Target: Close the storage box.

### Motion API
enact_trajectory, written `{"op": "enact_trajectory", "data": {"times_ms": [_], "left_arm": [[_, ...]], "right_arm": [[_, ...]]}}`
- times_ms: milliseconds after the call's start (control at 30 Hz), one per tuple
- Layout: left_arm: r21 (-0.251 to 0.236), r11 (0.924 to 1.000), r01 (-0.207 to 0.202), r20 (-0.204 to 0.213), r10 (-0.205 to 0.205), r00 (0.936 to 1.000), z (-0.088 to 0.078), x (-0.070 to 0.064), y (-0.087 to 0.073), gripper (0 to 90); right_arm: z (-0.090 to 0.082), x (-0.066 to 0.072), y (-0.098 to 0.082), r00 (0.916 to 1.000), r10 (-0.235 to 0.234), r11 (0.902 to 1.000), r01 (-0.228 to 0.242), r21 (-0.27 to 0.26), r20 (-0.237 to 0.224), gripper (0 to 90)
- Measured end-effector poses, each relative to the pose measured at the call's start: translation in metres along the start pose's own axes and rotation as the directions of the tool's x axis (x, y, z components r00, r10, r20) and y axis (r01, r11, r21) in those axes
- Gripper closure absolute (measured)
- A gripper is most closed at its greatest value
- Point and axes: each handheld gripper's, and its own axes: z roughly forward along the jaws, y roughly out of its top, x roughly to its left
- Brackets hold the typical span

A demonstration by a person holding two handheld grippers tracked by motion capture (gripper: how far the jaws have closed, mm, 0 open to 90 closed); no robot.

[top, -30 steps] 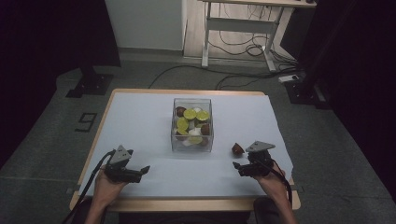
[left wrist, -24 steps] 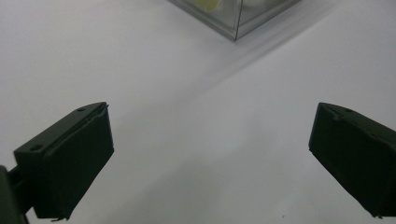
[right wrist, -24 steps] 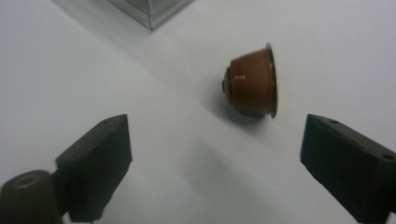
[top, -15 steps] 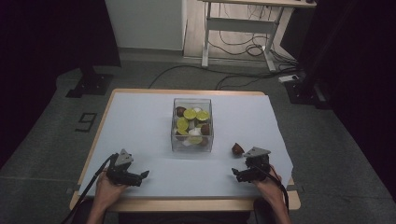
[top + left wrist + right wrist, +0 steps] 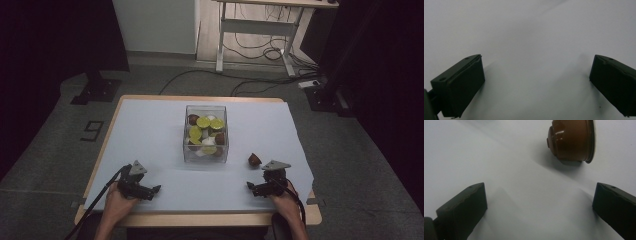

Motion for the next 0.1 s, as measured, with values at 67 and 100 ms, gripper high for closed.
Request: {"op": "enact_trajectory", "data": {"times_ms": [67, 100], "left_arm": [[0.000, 1.0000, -0.001, -0.001, 0.001, 1.0000, 0.0000, -0.0001, 0.0000, 0.0], [0.000, 1.0000, 0.000, 0.000, 0.000, 1.0000, 0.0000, -0.0001, -0.0001, 0.0]], "right_arm": [[-0.0001, 0.0001, -0.0005, 1.0000, 0.001, 1.0000, -0.001, -0.001, 0.000, 0.0], [0.0000, 0.0001, -0.0003, 1.0000, 0.001, 1.0000, -0.001, -0.001, 0.000, 0.0]]}}
